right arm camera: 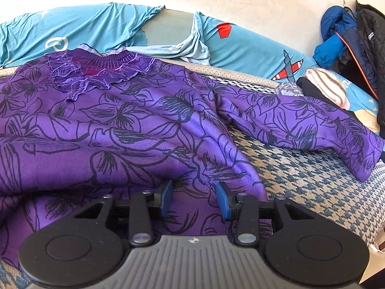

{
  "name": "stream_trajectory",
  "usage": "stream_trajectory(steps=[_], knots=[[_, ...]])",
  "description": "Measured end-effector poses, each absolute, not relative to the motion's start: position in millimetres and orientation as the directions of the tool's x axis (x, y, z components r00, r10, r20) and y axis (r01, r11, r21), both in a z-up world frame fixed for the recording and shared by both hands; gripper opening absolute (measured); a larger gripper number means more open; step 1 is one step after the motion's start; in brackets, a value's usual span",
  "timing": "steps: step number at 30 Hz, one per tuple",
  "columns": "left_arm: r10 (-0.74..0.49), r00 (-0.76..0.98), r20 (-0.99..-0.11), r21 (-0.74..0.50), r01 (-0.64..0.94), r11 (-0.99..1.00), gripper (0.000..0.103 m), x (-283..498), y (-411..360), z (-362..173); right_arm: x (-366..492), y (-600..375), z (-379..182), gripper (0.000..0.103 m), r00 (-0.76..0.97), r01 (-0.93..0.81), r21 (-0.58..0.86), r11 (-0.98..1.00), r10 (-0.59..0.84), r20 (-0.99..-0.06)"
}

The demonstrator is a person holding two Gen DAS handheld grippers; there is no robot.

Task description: Fold clothes

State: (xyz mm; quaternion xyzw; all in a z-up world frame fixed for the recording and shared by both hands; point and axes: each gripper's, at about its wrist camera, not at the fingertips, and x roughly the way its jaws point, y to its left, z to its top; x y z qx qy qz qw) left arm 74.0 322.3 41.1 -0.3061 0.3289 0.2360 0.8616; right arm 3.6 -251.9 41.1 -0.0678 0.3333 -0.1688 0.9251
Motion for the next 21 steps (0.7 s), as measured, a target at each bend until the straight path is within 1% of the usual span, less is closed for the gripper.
stream_trajectory(steps=[1, 3, 4, 6, 7, 8, 9, 10, 11, 13, 14, 18, 21], knots=[[0.211, 0.676, -0.706, -0.382, -0.615, 0.69, 0.079, 74, 325, 40, 4, -252, 41, 0.039, 0.72, 0.269, -0.237, 0.933, -0.359, -0.594], [0.224, 0.687, -0.691, -0.404, -0.625, 0.668, 0.066, 75, 331, 40, 4, -251, 41, 0.039, 0.719, 0.272, -0.237, 0.933, -0.361, -0.594], [0.235, 0.685, -0.689, -0.401, -0.631, 0.664, 0.061, 75, 333, 41, 5, -251, 41, 0.039, 0.719, 0.273, -0.239, 0.932, -0.363, -0.593], [0.26, 0.677, -0.688, -0.386, -0.646, 0.658, 0.037, 77, 335, 41, 5, -250, 40, 0.039, 0.719, 0.274, -0.245, 0.93, -0.367, -0.59], [0.279, 0.665, -0.693, -0.363, -0.656, 0.662, 0.031, 79, 333, 41, 5, -250, 40, 0.039, 0.719, 0.274, -0.247, 0.929, -0.368, -0.589], [0.294, 0.658, -0.693, -0.341, -0.659, 0.67, 0.022, 81, 330, 42, 5, -249, 40, 0.039, 0.72, 0.274, -0.249, 0.929, -0.37, -0.588], [0.309, 0.651, -0.693, -0.318, -0.662, 0.679, 0.017, 83, 326, 42, 5, -249, 40, 0.039, 0.72, 0.274, -0.251, 0.928, -0.371, -0.586], [0.332, 0.644, -0.689, -0.281, -0.66, 0.697, 0.015, 86, 320, 44, 5, -249, 40, 0.039, 0.72, 0.275, -0.252, 0.928, -0.372, -0.585], [0.367, 0.64, -0.675, -0.216, -0.647, 0.731, 0.014, 91, 309, 49, 5, -249, 40, 0.039, 0.72, 0.275, -0.254, 0.927, -0.374, -0.584], [0.442, 0.643, -0.625, -0.043, -0.594, 0.803, 0.014, 99, 278, 58, 6, -248, 39, 0.039, 0.72, 0.276, -0.257, 0.926, -0.377, -0.582], [0.457, 0.66, -0.597, 0.031, -0.549, 0.835, 0.014, 101, 260, 62, 6, -248, 39, 0.039, 0.72, 0.277, -0.259, 0.925, -0.378, -0.581], [0.387, 0.742, -0.547, 0.219, -0.32, 0.922, 0.014, 112, 187, 60, 6, -246, 39, 0.039, 0.721, 0.277, -0.266, 0.923, -0.383, -0.578], [0.326, 0.77, -0.548, 0.364, -0.131, 0.922, 0.014, 117, 129, 42, 5, -246, 38, 0.039, 0.723, 0.274, -0.269, 0.923, -0.382, -0.576]])
